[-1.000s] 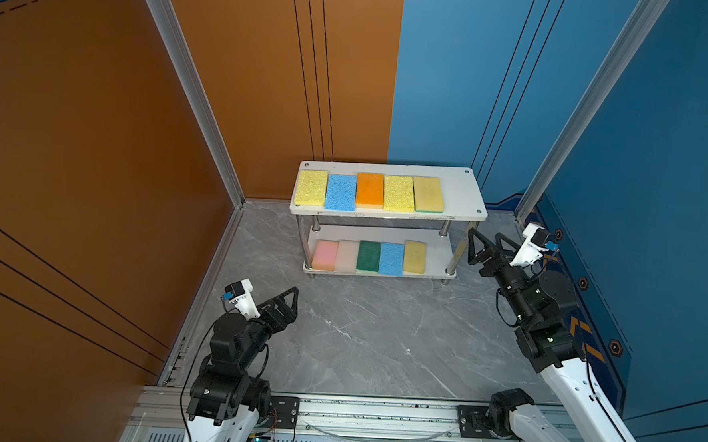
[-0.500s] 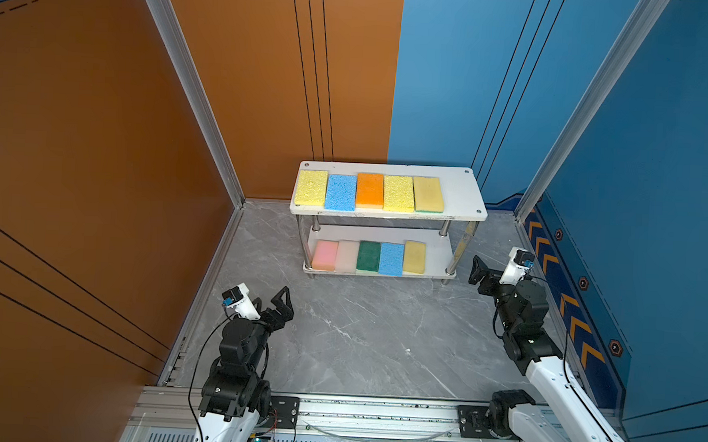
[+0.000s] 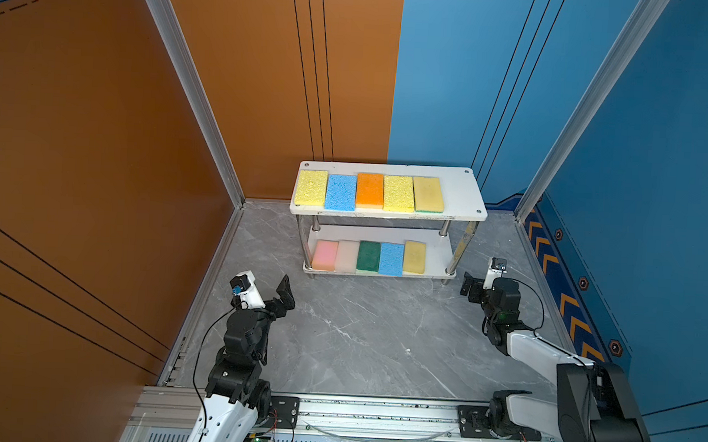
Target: Place and organize the cleaning sponges onto the shelf
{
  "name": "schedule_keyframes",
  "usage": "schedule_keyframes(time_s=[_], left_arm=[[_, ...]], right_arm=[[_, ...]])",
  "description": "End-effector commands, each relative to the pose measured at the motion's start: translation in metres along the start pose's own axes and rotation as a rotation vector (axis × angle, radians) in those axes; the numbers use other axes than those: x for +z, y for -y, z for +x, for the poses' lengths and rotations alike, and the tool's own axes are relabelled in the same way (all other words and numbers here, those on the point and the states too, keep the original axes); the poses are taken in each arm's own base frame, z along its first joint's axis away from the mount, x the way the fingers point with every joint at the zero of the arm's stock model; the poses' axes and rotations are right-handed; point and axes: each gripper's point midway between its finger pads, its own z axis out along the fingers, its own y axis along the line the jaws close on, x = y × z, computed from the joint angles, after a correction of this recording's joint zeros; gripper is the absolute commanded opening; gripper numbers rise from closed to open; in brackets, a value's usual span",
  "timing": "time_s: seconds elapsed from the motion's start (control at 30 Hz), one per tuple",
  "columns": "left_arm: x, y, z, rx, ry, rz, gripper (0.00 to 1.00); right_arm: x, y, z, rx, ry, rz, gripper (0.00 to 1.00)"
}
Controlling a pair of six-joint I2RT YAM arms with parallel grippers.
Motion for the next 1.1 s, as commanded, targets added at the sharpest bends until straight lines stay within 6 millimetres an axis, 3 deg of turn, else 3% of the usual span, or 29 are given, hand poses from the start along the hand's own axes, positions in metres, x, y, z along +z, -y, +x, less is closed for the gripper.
schedule_keyframes(time_s=[0.0,0.17,0.33,0.47,0.57,0.8,1.07], left_arm=[[0.008,-0.005,-0.019,0.155,0.059,-0.066,0.98],[0.042,-0.014,0.007,0.221,-0.028,-0.117,0.98],[0.089,-0.016,0.041,0.283,-0.163,-0.093,0.98],[0.118,-0.023,0.065,0.255,-0.239,-0.061,0.98],[0.134,-0.023,0.071,0.239,-0.256,-0.029,0.98],[0.152,-0.019,0.085,0.236,-0.278,0.033,0.98],[0.138,-0.004,0.094,0.271,-0.190,0.139,0.98]], right_arm=[[0.002,0.005,-0.018,-0.011,0.090,0.021,1.00],[0.008,0.004,-0.014,-0.023,0.089,0.016,1.00],[0.010,0.005,-0.011,-0.020,0.092,0.017,1.00],[0.012,0.008,-0.007,-0.007,0.091,0.025,1.00],[0.014,0.009,-0.007,-0.002,0.096,0.026,1.00],[0.019,0.009,-0.001,0.004,0.089,0.021,1.00],[0.025,0.009,0.008,0.005,0.092,0.018,1.00]])
